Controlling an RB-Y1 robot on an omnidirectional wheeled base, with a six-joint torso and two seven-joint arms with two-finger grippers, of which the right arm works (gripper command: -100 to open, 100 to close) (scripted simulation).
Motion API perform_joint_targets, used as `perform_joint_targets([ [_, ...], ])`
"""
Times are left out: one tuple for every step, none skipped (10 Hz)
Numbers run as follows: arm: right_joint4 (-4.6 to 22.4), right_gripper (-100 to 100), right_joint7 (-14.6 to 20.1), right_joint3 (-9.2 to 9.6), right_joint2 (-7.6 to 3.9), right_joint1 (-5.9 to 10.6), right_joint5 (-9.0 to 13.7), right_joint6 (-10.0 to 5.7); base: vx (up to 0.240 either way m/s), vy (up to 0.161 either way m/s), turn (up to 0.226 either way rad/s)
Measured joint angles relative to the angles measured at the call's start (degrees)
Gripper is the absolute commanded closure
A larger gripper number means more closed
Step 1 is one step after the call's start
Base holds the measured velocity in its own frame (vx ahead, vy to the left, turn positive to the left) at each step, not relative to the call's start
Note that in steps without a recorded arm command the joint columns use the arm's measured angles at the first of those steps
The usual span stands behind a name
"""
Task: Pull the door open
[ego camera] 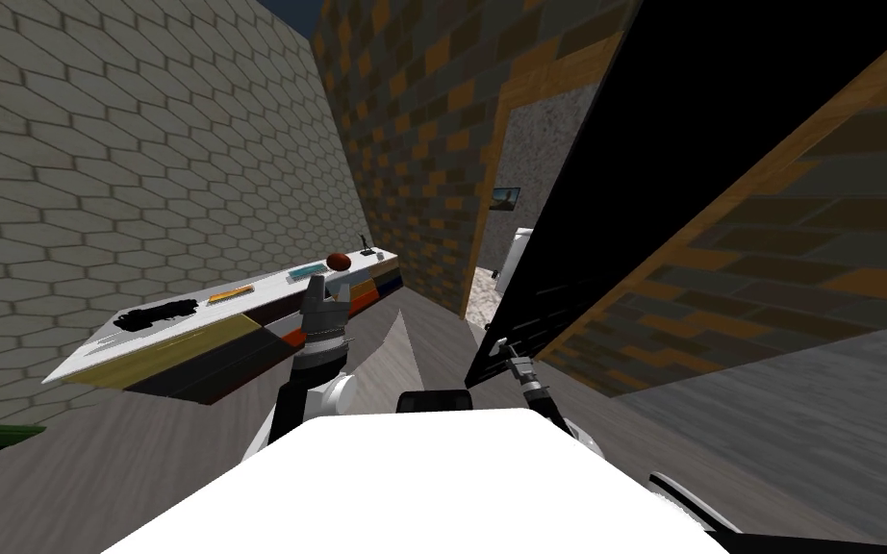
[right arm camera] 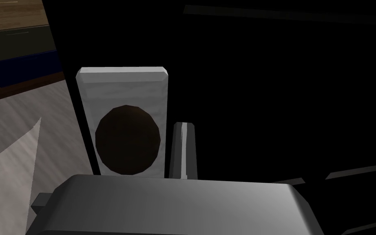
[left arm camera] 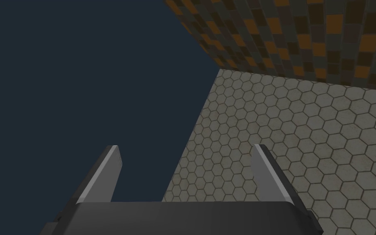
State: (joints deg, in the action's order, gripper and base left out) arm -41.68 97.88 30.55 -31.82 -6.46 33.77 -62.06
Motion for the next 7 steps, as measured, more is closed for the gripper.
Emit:
perform_joint_targets([
  [-0.08, 100, 0.03, 0.12, 0.09, -0.01, -0.09, -0.05, 0.000, 0.000, 0.000],
  [0.00, 100, 0.03, 0.03, 0.00, 0.01, -0.03, 0.03, 0.000, 0.000, 0.000],
  [-0.02, 100, 0.03, 0.03, 0.00, 0.02, -0.03, 0.03, 0.000, 0.000, 0.000],
  [-0.04, 100, 0.03, 0.05, 0.02, 0.02, -0.04, 0.01, 0.000, 0.000, 0.000],
  [-0.04, -100, 0.03, 0.06, 0.02, 0.03, -0.05, 0.00, -0.137, -0.047, 0.143],
  [-0.40, -100, 0.25, 0.28, -0.57, -0.13, -0.11, -0.31, -0.200, -0.111, 0.173],
  [-0.88, -100, 0.49, 0.66, -1.10, -0.48, -0.25, -0.80, -0.169, -0.104, 0.093],
])
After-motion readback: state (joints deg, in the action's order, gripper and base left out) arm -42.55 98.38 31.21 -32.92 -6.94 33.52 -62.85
